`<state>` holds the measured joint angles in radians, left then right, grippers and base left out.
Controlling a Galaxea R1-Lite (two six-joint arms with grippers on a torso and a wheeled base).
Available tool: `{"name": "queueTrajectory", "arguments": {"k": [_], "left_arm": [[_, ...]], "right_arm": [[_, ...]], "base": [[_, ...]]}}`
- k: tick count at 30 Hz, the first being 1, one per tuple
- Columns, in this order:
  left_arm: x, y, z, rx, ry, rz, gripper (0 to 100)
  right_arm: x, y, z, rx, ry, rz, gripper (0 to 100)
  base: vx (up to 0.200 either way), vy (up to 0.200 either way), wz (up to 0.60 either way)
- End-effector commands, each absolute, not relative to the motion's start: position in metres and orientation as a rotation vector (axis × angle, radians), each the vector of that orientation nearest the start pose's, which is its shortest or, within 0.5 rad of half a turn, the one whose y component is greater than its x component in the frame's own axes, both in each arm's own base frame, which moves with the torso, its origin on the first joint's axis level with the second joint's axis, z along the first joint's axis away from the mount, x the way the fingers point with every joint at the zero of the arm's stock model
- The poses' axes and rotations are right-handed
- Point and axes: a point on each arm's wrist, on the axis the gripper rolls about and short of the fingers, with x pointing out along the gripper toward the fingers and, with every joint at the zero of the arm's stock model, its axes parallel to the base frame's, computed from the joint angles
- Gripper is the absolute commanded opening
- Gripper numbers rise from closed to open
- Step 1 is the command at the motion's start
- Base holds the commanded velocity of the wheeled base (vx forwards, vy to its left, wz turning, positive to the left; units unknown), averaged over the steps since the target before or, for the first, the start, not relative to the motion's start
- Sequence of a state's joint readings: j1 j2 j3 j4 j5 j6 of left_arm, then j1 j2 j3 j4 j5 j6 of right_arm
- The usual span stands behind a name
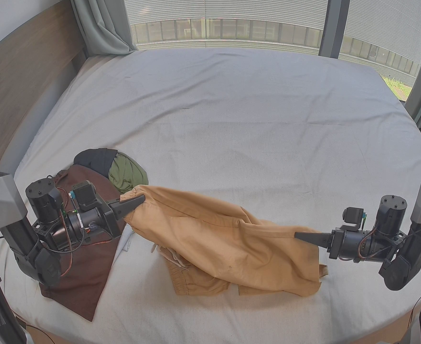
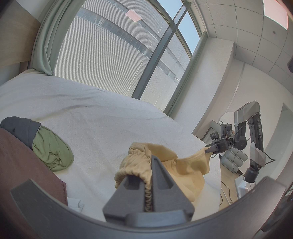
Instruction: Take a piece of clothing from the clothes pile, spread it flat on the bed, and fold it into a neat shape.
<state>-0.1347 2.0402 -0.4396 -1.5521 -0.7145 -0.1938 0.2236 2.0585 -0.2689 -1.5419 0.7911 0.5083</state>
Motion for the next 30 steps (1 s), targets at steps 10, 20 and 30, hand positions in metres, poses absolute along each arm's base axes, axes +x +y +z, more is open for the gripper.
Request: {"name": "queueTrajectory", "arguments": {"k": [10,20,30], "left_arm": [[0.304,-0.056,0.106,-0.187,0.052,-0.850,0],[0.304,-0.056,0.121,-0.207,0.010,-0.856,0],[0.308,-0.056,0.126,-0.198,-0.016,-0.856,0]], "right_arm": [[0.261,0.075,0.077,0.507,0.404,0.951,0],[0.255,0.076,0.093,0.489,0.350,0.976,0],[0.252,0.078,0.102,0.479,0.312,0.973,0]], "base": [[0.000,0.000,0.00],[0.000,0.000,0.00],[0.000,0.000,0.00]]}}
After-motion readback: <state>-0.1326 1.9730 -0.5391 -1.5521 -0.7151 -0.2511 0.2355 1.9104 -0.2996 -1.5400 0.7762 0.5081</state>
